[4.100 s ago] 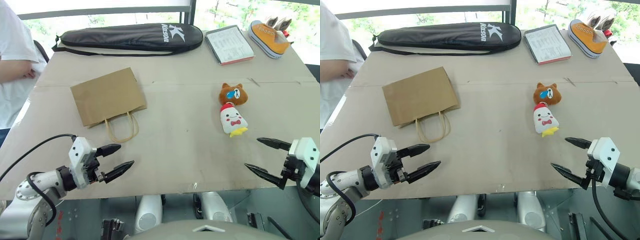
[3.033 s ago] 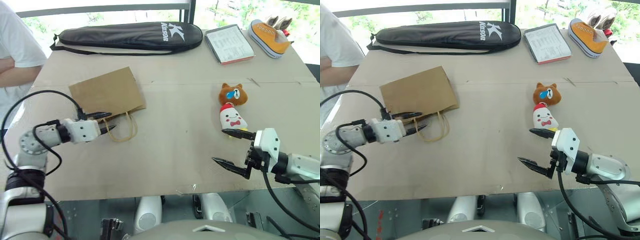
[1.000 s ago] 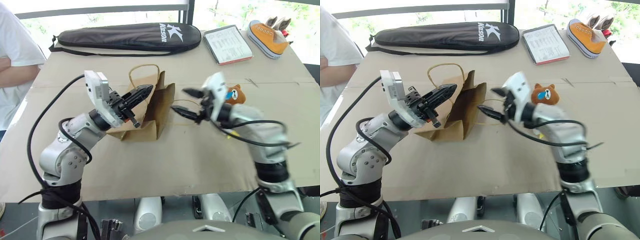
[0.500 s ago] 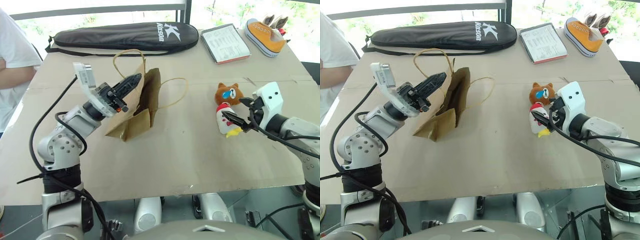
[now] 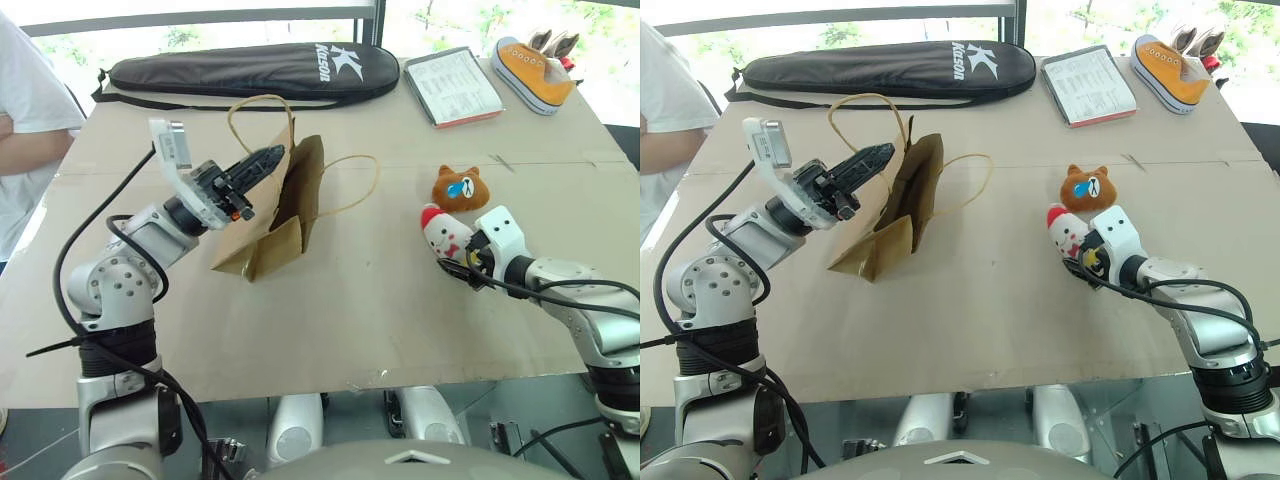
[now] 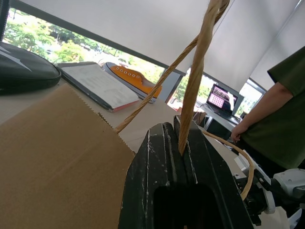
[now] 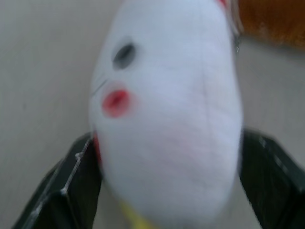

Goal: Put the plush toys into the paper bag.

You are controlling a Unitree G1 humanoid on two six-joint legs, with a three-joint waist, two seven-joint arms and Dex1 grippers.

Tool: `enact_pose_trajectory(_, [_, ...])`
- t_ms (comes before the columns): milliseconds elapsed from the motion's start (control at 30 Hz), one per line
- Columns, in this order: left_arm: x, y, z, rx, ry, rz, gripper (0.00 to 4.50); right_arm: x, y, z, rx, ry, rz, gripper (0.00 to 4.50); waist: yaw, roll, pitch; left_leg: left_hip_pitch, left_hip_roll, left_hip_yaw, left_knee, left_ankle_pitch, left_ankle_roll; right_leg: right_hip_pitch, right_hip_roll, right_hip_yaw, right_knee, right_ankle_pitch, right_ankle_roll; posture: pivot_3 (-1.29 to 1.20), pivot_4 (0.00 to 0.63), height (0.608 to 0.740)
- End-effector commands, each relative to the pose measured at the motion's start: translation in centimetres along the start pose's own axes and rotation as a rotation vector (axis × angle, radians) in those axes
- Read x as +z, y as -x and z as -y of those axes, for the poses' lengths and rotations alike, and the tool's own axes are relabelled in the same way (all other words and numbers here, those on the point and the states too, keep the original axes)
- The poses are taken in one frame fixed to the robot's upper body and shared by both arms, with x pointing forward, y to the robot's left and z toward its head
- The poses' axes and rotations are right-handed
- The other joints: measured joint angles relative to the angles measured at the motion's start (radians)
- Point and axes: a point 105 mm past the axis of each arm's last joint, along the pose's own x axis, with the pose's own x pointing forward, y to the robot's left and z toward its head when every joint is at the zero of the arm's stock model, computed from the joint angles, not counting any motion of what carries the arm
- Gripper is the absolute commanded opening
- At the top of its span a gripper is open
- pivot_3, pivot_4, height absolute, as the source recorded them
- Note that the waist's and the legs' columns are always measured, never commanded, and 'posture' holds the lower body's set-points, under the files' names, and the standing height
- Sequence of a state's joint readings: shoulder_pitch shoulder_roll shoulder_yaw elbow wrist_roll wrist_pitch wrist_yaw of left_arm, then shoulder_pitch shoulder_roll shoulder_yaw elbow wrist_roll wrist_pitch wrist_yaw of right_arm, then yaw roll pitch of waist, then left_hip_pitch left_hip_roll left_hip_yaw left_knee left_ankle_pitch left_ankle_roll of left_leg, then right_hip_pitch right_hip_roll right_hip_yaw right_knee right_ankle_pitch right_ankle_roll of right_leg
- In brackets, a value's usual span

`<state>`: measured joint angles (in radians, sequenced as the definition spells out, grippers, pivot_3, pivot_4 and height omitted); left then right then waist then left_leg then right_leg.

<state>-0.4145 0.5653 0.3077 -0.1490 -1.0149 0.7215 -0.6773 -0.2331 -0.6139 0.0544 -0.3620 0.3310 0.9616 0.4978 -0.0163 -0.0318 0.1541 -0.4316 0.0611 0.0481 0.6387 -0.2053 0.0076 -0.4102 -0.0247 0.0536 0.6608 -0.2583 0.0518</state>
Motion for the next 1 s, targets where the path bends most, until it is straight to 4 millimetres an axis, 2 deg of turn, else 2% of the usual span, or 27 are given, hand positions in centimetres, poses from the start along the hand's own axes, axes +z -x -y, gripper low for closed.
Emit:
enact_pose_trajectory(33, [1.4,-0.3,1.5,-0.051,-0.075,0.013,0.0,-0.9,0.0,0.6,-0.026,0.039,-0.032,2.03,0.0,0.0,0.0,0.0,0.0,0.0,0.001,0.0,0.0,0.0,0.0,0.0,0.0,0.0,0.0,0.0,0.15,0.74])
enact_pose_trajectory(133, [1.6,-0.4,1.9,-0.064,-0.093,0.014,0.0,0.2,0.7,0.5,-0.009,0.032,0.035,0.7,0.002,0.0,0.0,0.0,0.0,0.0,0.002,0.0,0.0,0.001,0.0,0.0,0.001,0.0,0.0,0.0,0.15,0.74])
enact_pose_trajectory(200, [1.6,-0.5,2.0,-0.068,-0.096,0.016,0.0,1.8,1.5,0.6,0.007,0.02,0.126,0.05,0.006,0.0,0.0,-0.001,0.0,0.0,0.003,0.0,0.0,0.001,0.0,0.0,0.001,0.0,0.0,0.0,0.15,0.74])
enact_pose_trajectory(333, [1.5,-0.5,2.0,-0.071,-0.105,0.016,0.0,3.1,3.0,1.2,-0.001,0.052,0.194,0.05,0.004,0.0,0.001,-0.001,-0.001,0.0,0.003,0.0,0.0,0.001,-0.001,0.0,0.001,0.0,0.0,0.0,0.15,0.74])
enact_pose_trajectory(467, [1.4,-0.6,2.0,-0.078,-0.123,0.011,0.0,4.3,4.5,-0.3,0.125,0.108,0.234,0.05,0.004,0.001,0.001,-0.001,-0.001,-0.001,0.002,0.0,0.0,0.001,0.0,-0.001,0.001,0.0,0.0,0.0,0.15,0.74])
enact_pose_trajectory(567, [1.2,-0.9,2.3,-0.096,-0.151,-0.003,0.0,5.4,5.2,-1.0,0.164,0.123,0.266,0.73,0.003,0.0,0.001,-0.001,-0.001,-0.002,0.001,0.0,0.0,0.001,0.0,-0.001,0.0,0.0,0.0,0.0,0.15,0.74])
enact_pose_trajectory(667, [0.8,-1.2,2.9,-0.12,-0.17,-0.016,0.0,5.9,5.0,-1.0,0.152,0.147,0.263,1.9,0.002,0.0,0.001,0.0,-0.001,-0.001,0.001,0.0,0.0,0.001,0.0,0.0,0.001,0.0,0.0,0.0,0.15,0.74])
enact_pose_trajectory(833, [0.7,-1.1,3.3,-0.128,-0.185,-0.017,0.0,6.2,4.5,-1.6,0.188,0.158,0.277,4.4,0.004,0.0,0.001,-0.001,-0.001,-0.001,0.002,0.0,0.0,0.001,0.0,0.0,0.0,0.0,0.0,0.0,0.15,0.74])
enact_pose_trajectory(1000, [0.6,-1.0,3.6,-0.125,-0.208,-0.02,0.0,5.3,3.6,-0.7,0.134,0.209,0.221,4.47,0.003,0.0,0.001,-0.001,-0.001,-0.001,0.002,0.0,0.0,0.001,0.0,0.0,0.0,0.0,0.0,0.0,0.15,0.74])
